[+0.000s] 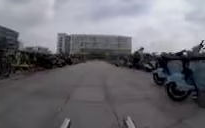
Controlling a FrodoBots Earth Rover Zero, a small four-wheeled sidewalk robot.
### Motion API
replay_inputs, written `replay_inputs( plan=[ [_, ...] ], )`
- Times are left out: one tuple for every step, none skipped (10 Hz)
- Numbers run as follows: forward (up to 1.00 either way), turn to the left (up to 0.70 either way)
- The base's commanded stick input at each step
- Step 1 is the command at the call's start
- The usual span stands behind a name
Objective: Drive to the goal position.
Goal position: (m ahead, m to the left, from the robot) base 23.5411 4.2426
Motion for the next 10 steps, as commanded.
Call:
replay_inputs(
  plan=[
    [1.0, 0.0],
    [1.0, -0.1],
    [1.0, -0.33],
    [1.0, -0.39],
    [1.0, -0.26],
    [1.0, -0.02],
    [1.0, 0.0],
    [1.0, 0.0],
    [1.0, 0.0],
    [1.0, 0.0]
  ],
)
